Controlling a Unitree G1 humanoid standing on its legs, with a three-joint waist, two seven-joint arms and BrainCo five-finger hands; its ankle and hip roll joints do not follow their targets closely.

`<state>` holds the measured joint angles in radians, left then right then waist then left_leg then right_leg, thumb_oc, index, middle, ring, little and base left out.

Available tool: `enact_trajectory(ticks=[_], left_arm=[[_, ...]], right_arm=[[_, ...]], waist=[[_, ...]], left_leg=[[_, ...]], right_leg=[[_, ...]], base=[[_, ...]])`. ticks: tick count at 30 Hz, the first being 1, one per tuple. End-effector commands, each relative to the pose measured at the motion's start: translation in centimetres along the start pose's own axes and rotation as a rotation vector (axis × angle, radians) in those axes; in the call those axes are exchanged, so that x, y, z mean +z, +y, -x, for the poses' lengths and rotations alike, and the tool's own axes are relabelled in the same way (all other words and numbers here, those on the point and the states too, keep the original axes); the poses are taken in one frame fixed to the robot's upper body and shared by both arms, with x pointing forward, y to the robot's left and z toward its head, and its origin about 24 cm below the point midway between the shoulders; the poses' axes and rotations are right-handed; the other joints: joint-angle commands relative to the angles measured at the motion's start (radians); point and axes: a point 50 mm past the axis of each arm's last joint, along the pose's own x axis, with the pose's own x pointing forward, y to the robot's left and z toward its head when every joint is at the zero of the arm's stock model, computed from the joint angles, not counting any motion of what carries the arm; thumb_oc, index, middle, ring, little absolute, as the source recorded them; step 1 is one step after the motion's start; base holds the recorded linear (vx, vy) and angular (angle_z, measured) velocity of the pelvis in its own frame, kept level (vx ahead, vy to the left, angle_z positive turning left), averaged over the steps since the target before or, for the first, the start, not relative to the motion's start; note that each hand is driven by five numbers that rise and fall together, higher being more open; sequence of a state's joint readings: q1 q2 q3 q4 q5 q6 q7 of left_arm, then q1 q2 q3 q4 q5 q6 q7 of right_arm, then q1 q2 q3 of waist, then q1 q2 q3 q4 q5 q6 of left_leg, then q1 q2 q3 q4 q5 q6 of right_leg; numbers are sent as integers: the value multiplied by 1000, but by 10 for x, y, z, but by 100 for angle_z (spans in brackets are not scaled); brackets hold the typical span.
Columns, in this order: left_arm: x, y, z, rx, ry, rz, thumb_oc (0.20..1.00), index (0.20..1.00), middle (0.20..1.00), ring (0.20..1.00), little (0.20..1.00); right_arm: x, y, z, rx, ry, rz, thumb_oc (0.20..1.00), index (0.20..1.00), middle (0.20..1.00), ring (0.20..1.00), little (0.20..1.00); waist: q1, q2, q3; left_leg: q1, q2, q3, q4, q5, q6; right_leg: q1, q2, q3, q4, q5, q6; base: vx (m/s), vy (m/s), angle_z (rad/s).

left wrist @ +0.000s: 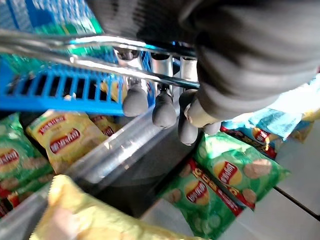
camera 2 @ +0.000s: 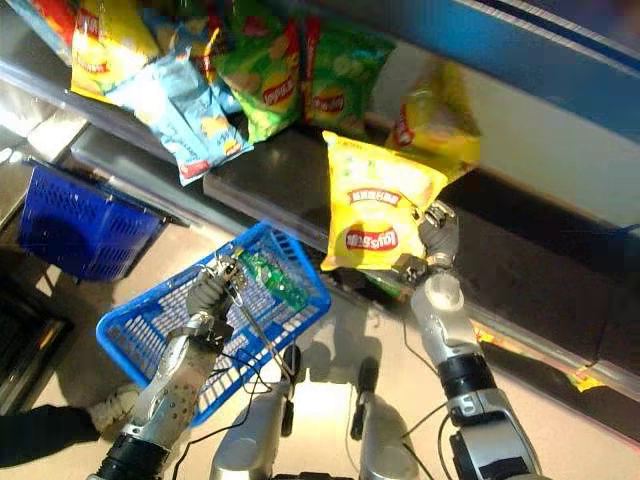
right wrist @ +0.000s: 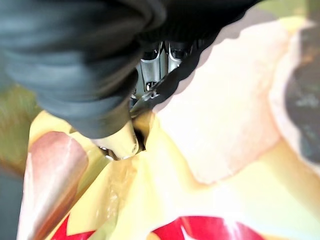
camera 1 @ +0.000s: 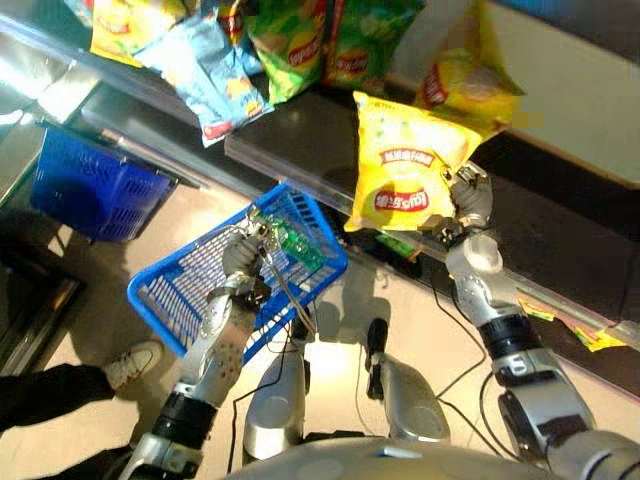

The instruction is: Pick up the snacks into the basket

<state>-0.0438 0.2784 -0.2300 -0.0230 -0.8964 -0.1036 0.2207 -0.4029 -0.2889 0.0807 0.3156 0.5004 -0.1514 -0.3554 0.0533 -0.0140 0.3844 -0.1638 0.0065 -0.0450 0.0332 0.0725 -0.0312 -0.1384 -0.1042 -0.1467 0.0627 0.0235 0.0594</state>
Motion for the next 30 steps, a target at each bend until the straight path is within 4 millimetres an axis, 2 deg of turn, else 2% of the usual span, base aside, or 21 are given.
enact_trajectory(ticks=[1,5,10,14,17,18,21,22,23,29,30], left_arm=[[53,-34,3,-206,-316,16,200,200,200,200,200],[53,-34,5,-205,-322,20,200,200,200,200,200],[49,-34,4,-225,-312,19,200,200,200,200,200],[47,-45,2,-304,-294,24,200,200,200,200,200],[45,-62,-3,-377,-281,46,200,200,200,200,200],[42,-74,-6,-436,-260,53,200,200,200,200,200],[40,-84,-8,-484,-243,55,200,200,200,200,200],[41,-97,-9,-543,-238,53,200,200,200,200,200],[41,-97,-9,-544,-239,53,200,200,200,200,200],[42,-135,-8,-705,-220,72,200,200,200,200,200],[42,-135,-8,-705,-221,71,200,200,200,200,200]], right_arm=[[17,1,7,28,-138,-19,200,200,200,200,200],[15,1,14,45,-153,-5,200,200,200,200,200],[12,4,30,164,-173,54,200,200,200,200,200],[-4,9,46,292,-114,126,200,200,200,200,200],[-15,20,57,409,-77,184,200,200,200,200,200],[-18,30,63,509,-68,239,200,200,200,200,200],[-24,38,67,586,-55,302,200,200,200,200,200],[-28,48,71,677,-58,392,200,200,200,200,200],[-28,48,71,677,-58,392,200,200,200,200,200],[-44,74,82,902,-59,600,200,200,200,200,200],[-44,74,81,902,-60,600,200,200,200,200,200]], waist=[[3,-44,-198],[-2,-43,-212],[-17,-45,-219],[-20,-46,-215],[-22,-47,-213],[-21,-49,-210],[-19,-51,-206],[-12,-52,-200],[-13,-52,-200],[10,-61,-182],[10,-61,-181]], left_leg=[[29,-38,2,63,-134,6],[40,-37,7,62,-138,7],[51,-35,6,71,-147,8],[54,-36,-4,75,-147,8],[53,-35,-14,65,-138,5],[48,-36,-21,61,-133,4],[43,-37,-28,60,-130,4],[37,-39,-35,58,-126,4],[37,-39,-35,58,-126,4],[14,-45,-61,58,-120,3],[14,-45,-61,58,-120,3]], right_leg=[[64,-68,17,-5,-31,97],[71,-67,24,-5,-31,96],[72,-65,28,19,-42,97],[71,-62,18,42,-54,97],[71,-63,5,43,-55,100],[70,-66,-3,41,-55,101],[69,-69,-11,41,-55,102],[64,-72,-20,44,-56,102],[65,-72,-20,44,-56,102],[55,-79,-42,47,-55,105],[55,-79,-42,48,-55,105]], base=[[43,5,-8],[36,3,-6],[19,3,-3],[0,0,0],[-18,-2,3],[-36,-2,6],[-33,-3,10],[-35,-2,10],[-30,-2,19],[-27,-8,13],[-21,-5,15]])
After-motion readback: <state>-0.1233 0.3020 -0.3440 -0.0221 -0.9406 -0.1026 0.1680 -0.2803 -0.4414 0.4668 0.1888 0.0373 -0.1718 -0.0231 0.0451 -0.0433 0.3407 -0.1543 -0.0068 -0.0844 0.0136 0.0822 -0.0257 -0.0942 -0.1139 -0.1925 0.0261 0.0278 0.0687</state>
